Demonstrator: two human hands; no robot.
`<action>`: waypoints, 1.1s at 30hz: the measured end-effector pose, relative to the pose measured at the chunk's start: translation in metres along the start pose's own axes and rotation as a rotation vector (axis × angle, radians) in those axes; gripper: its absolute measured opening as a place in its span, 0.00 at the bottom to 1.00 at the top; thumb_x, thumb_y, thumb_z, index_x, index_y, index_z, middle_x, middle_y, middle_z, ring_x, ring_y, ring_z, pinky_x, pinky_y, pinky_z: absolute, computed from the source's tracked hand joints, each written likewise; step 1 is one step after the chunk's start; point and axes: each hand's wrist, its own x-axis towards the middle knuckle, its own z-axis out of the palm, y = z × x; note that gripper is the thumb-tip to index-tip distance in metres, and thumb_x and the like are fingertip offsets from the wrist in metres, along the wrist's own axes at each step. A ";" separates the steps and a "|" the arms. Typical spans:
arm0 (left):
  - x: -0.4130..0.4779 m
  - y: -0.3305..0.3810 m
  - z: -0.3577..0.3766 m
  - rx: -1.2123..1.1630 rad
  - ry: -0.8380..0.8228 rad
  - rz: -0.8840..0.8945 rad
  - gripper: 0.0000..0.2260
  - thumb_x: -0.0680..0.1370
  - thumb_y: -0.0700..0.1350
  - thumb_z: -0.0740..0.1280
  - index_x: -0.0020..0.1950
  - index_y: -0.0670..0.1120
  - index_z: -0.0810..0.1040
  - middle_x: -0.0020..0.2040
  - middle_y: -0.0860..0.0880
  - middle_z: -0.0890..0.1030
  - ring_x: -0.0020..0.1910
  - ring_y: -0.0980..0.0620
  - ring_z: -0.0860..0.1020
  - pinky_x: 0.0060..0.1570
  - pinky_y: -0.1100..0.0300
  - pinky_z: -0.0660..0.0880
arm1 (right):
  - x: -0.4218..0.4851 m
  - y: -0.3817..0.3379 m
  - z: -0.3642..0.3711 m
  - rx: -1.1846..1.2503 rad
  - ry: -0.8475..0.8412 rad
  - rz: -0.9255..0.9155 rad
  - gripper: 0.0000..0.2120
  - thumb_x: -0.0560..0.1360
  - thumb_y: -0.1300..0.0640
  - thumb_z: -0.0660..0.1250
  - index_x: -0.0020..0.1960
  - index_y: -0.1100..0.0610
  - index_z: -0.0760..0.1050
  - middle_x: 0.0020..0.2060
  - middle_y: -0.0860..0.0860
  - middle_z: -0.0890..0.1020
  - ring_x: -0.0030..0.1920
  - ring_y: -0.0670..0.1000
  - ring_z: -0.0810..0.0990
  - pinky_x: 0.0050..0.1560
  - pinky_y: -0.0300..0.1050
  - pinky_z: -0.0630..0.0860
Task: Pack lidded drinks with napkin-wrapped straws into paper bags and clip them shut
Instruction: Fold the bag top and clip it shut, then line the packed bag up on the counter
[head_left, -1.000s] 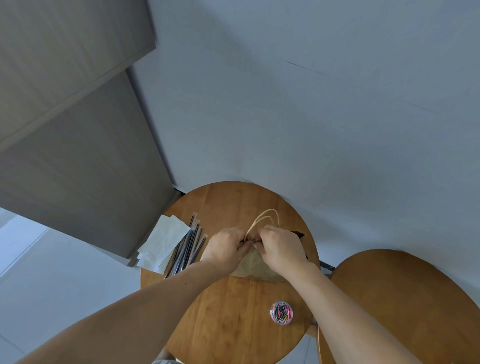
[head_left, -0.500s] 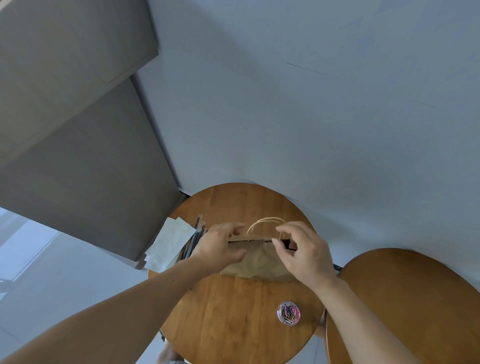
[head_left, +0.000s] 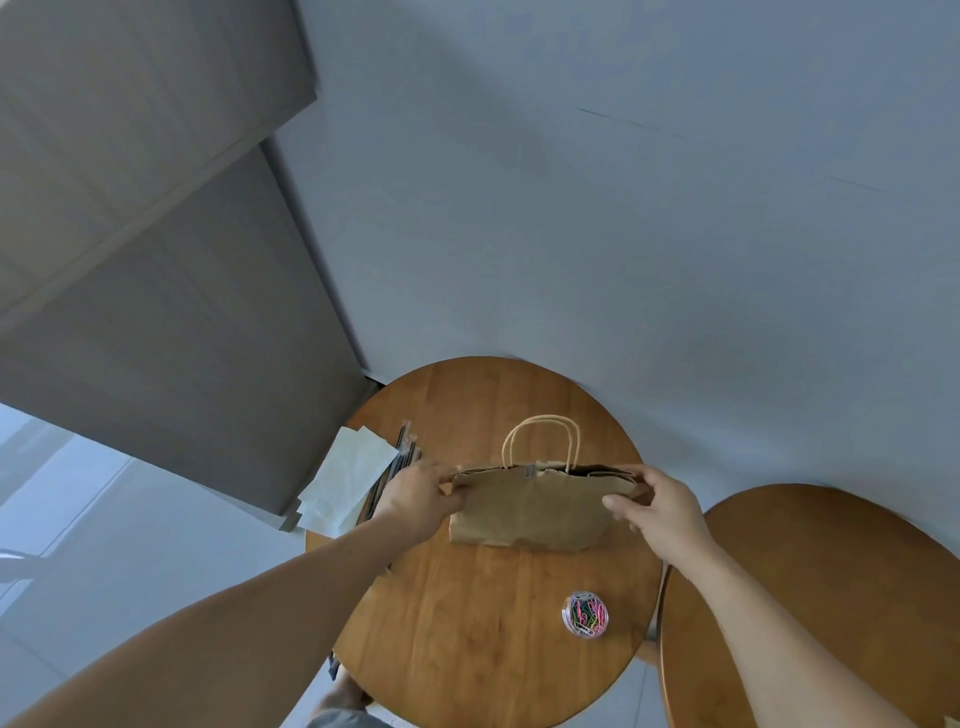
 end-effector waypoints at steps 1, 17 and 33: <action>0.000 -0.002 0.000 0.001 0.001 -0.005 0.11 0.76 0.49 0.68 0.34 0.60 0.75 0.37 0.56 0.75 0.37 0.53 0.76 0.34 0.59 0.70 | 0.000 0.003 0.001 0.004 -0.005 0.018 0.18 0.74 0.57 0.74 0.62 0.51 0.77 0.43 0.45 0.85 0.38 0.43 0.83 0.42 0.41 0.81; -0.056 0.004 -0.097 -0.416 0.241 0.103 0.07 0.81 0.47 0.66 0.48 0.58 0.82 0.42 0.57 0.84 0.44 0.57 0.81 0.48 0.61 0.76 | -0.033 -0.100 0.030 0.225 0.327 -0.217 0.01 0.80 0.56 0.64 0.50 0.51 0.74 0.32 0.49 0.82 0.31 0.43 0.81 0.33 0.31 0.74; -0.232 -0.002 -0.335 -0.561 0.845 0.411 0.09 0.81 0.51 0.65 0.43 0.52 0.80 0.37 0.49 0.81 0.32 0.59 0.74 0.32 0.68 0.70 | -0.149 -0.394 0.065 0.434 0.679 -0.696 0.03 0.80 0.55 0.66 0.52 0.52 0.74 0.41 0.45 0.79 0.40 0.47 0.77 0.44 0.41 0.73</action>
